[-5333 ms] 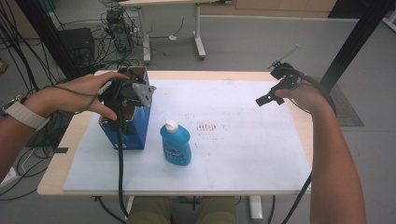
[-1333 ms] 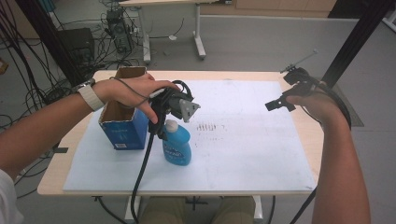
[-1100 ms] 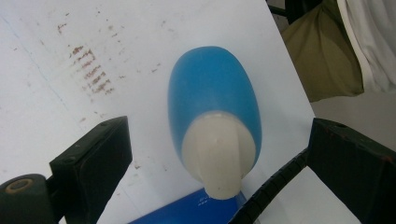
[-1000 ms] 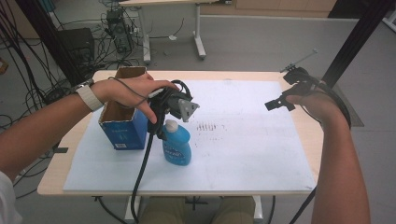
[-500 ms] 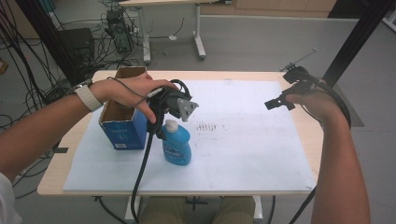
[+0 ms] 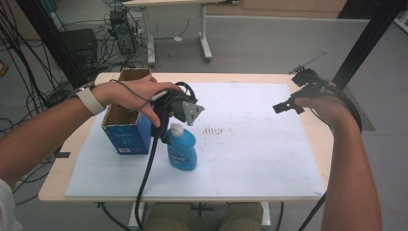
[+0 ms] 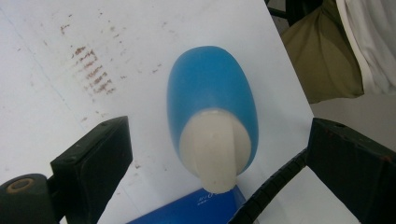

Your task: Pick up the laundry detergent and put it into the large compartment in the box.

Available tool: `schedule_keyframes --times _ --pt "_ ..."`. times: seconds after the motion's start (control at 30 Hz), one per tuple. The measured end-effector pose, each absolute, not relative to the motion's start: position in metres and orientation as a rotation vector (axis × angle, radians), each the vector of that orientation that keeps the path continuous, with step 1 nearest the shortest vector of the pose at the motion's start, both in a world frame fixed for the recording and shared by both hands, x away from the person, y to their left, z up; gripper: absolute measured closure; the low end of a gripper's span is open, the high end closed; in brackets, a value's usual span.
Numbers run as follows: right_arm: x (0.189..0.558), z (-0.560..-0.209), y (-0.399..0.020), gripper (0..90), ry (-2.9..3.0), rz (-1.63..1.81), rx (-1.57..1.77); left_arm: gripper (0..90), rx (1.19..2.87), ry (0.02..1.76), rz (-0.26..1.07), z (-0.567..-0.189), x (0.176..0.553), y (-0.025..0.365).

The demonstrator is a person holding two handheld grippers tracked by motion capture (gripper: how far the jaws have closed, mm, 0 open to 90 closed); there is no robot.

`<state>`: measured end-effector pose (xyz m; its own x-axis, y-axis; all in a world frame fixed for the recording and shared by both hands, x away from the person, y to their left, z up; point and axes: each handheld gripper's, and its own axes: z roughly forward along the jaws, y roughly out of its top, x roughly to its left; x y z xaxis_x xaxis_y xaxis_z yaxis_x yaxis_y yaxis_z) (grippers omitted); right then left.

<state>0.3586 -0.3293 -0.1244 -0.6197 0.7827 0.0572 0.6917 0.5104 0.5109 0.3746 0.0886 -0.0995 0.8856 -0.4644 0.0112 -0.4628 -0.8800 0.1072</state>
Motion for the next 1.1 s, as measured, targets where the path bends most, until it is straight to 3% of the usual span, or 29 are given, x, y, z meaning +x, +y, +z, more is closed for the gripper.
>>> schedule_keyframes --times 1.1 --pt "0.3591 -0.1227 -0.3286 10.3 2.568 0.744 1.265 7.9 2.941 -0.716 -0.003 -0.0988 0.3739 0.0919"
